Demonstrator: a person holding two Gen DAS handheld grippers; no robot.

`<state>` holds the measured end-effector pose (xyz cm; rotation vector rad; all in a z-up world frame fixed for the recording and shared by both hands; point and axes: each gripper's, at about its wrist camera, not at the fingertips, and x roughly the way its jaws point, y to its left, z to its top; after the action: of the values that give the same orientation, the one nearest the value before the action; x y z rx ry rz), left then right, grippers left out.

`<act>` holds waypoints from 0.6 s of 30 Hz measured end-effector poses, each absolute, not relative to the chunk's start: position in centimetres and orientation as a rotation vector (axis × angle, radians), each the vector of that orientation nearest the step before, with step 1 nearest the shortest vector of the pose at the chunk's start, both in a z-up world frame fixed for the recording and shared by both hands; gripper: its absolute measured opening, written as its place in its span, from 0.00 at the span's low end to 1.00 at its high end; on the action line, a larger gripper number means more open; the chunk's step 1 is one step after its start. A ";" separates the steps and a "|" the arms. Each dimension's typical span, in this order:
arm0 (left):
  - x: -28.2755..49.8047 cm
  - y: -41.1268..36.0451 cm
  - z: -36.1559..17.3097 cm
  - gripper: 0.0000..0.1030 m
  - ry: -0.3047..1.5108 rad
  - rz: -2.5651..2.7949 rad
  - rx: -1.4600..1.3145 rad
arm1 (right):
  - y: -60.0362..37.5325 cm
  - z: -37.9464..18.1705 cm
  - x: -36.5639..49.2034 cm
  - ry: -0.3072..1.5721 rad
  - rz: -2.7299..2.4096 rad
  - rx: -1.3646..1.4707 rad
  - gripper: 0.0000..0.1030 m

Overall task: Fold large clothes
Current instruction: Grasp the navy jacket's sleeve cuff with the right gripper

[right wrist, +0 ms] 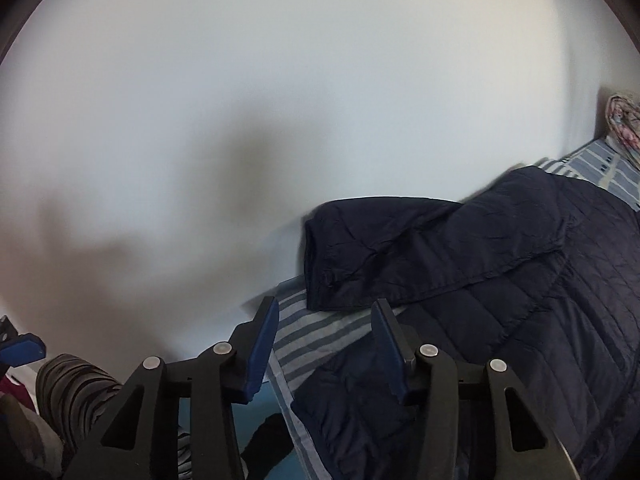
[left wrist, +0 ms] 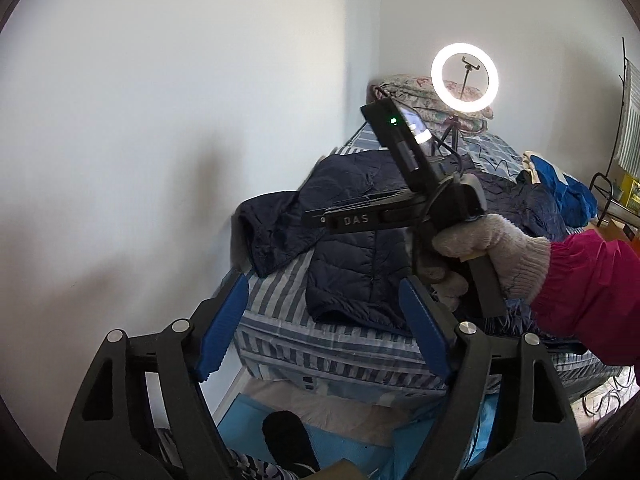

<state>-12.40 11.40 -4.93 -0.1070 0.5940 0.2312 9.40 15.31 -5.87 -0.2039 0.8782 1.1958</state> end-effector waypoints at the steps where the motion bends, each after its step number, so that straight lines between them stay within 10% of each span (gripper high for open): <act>1: -12.5 11.6 -5.0 0.76 0.601 0.235 -0.118 | 16.5 -6.9 9.7 0.889 1.205 -0.213 0.49; 18: -12.2 15.6 -6.2 0.74 0.630 0.319 -0.185 | 28.1 -15.4 10.9 0.963 1.169 -0.310 0.59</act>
<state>-12.18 15.61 -6.19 -0.1855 0.6303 0.3186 10.91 28.06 -15.39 -0.3096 0.9627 1.1691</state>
